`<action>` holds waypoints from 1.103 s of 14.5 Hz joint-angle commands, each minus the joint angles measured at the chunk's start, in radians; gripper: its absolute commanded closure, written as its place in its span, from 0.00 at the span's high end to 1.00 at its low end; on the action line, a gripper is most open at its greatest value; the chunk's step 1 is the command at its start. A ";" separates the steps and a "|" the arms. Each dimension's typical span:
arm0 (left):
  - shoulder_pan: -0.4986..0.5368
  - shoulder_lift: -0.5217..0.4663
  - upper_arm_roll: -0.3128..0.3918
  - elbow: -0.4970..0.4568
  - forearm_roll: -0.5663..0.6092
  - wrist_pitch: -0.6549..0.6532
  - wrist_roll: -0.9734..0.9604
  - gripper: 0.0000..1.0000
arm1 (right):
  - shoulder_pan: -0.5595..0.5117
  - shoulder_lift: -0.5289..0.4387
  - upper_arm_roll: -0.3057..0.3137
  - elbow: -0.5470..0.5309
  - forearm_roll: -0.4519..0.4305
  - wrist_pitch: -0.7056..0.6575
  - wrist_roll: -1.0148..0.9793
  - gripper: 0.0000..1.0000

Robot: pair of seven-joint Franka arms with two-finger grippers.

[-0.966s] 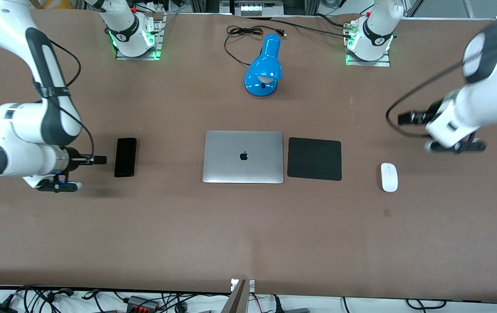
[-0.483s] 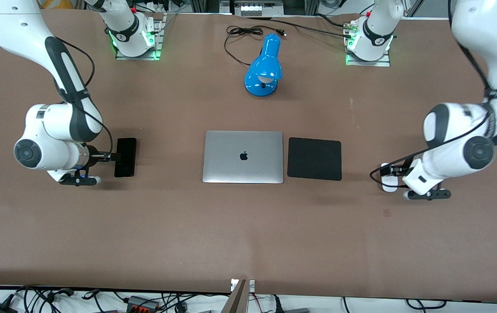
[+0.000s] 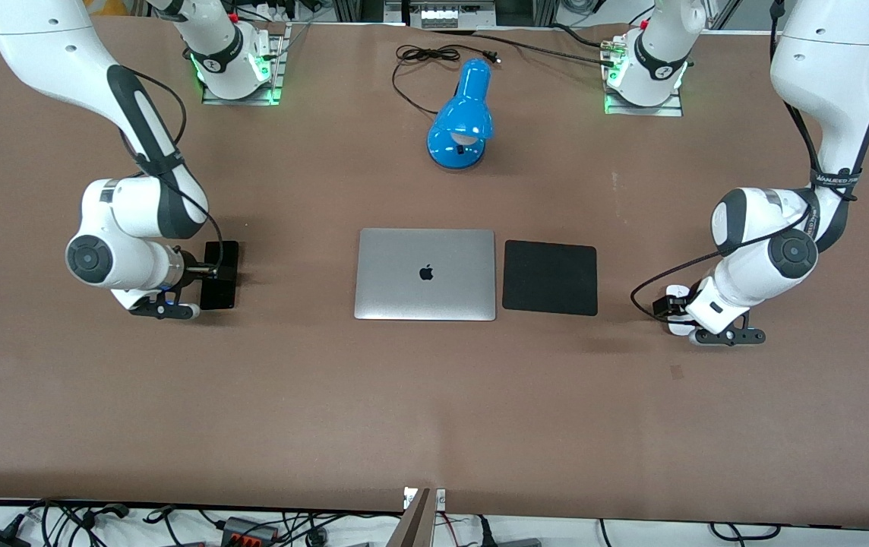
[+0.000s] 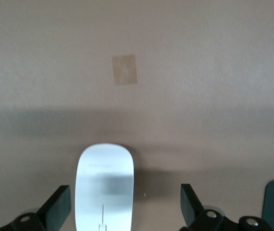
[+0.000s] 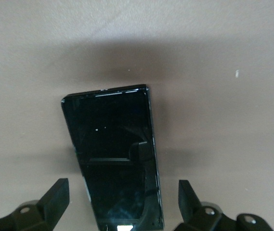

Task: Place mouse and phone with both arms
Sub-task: 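Grasp the phone with the right gripper while the left gripper grasps the mouse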

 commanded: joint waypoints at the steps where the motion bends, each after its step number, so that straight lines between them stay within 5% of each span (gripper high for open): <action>1: 0.018 0.039 0.002 -0.006 0.018 0.060 0.017 1.00 | -0.001 -0.031 0.000 -0.059 0.006 0.048 0.012 1.00; 8: 0.029 0.076 0.002 -0.006 0.020 0.059 0.019 1.00 | 0.002 -0.027 0.002 -0.081 0.006 0.066 0.013 1.00; 12: 0.031 0.072 0.000 -0.003 0.020 0.037 0.039 0.39 | 0.005 -0.025 0.002 -0.081 0.008 0.066 0.015 1.00; 14: 0.031 0.070 -0.004 0.003 0.020 -0.003 0.071 0.29 | 0.010 -0.024 0.002 -0.082 0.008 0.066 0.015 1.00; 16: 0.032 0.064 -0.007 0.027 0.018 -0.026 0.068 0.29 | 0.010 -0.022 0.002 -0.082 0.008 0.066 0.018 1.00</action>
